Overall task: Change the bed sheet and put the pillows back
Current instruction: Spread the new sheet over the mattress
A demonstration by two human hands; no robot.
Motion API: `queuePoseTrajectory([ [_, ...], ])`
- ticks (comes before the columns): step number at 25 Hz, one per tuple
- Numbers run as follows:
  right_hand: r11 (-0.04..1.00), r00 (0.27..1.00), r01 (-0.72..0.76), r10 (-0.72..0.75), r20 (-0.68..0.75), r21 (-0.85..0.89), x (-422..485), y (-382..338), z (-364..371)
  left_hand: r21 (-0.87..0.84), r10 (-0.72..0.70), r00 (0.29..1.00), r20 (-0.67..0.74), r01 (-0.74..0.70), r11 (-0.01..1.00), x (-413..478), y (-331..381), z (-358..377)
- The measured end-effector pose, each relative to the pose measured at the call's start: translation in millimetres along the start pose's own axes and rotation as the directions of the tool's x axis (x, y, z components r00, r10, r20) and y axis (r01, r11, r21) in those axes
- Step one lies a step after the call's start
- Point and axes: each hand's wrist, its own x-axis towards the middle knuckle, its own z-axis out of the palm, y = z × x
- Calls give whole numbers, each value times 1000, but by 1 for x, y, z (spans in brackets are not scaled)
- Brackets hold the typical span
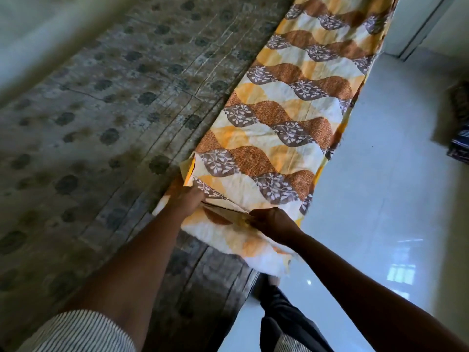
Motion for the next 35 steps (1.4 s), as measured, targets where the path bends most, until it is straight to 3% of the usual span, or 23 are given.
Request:
queuePoseTrajectory([
  [6, 999, 998, 16, -14, -66, 31, -79, -89, 93, -280, -226, 972, -64, 200, 939, -171, -61, 93],
  [9, 998, 996, 59, -57, -75, 24, -123, -136, 151, -146, -178, 983, -49, 169, 975, -253, -73, 132],
  [11, 999, 998, 47, -48, -49, -12, -152, -155, 189, -223, -208, 978, -27, 197, 955, -300, -75, 157],
  [13, 999, 999, -32, 31, 41, 6, -181, -160, 221, -351, -133, 990, -44, 109, 930, -325, -74, 186],
  [15, 990, 990, -110, 101, 102, 85, -203, -155, 238, -343, -101, 994, -51, 77, 936, -331, -77, 204],
  [17, 983, 986, -160, 156, 52, 92, -215, -147, 241, -397, -147, 986, -74, 106, 912, -329, -74, 217],
  [20, 947, 956, -271, 286, -70, 171, -215, -139, 236, -418, -133, 967, -215, 32, 908, -324, -58, 227],
  [22, 890, 916, -363, 396, -72, 276, -210, -135, 242, -648, -297, 941, -160, 127, 751, -323, -44, 233],
  [23, 864, 904, -391, 426, -47, 316, -207, -134, 246, -777, -431, 901, -50, 236, 584, -323, -37, 236],
  [25, 820, 900, -421, 432, 64, 388, -197, -135, 260, -913, -628, 730, 268, 400, 75, -325, -24, 241],
  [27, 768, 894, -446, 402, 197, 459, -188, -147, 278, -845, -628, 565, 535, 377, -380, -329, -20, 244],
  [28, 734, 883, -469, 394, 255, 492, -185, -154, 289, -777, -585, 516, 626, 350, -523, -330, -23, 246],
  [30, 644, 847, -532, 408, 342, 549, -182, -169, 312, -678, -508, 483, 713, 290, -676, -328, -36, 249],
  [33, 523, 804, -592, 430, 410, 613, -180, -178, 334, -580, -405, 534, 742, 208, -788, -313, -52, 243],
  [34, 434, 785, -613, 429, 448, 660, -180, -180, 339, -561, -374, 559, 740, 206, -802, -308, -56, 238],
  [35, 281, 756, -634, 418, 503, 721, -180, -184, 341, -556, -348, 582, 735, 225, -800, -302, -60, 234],
])
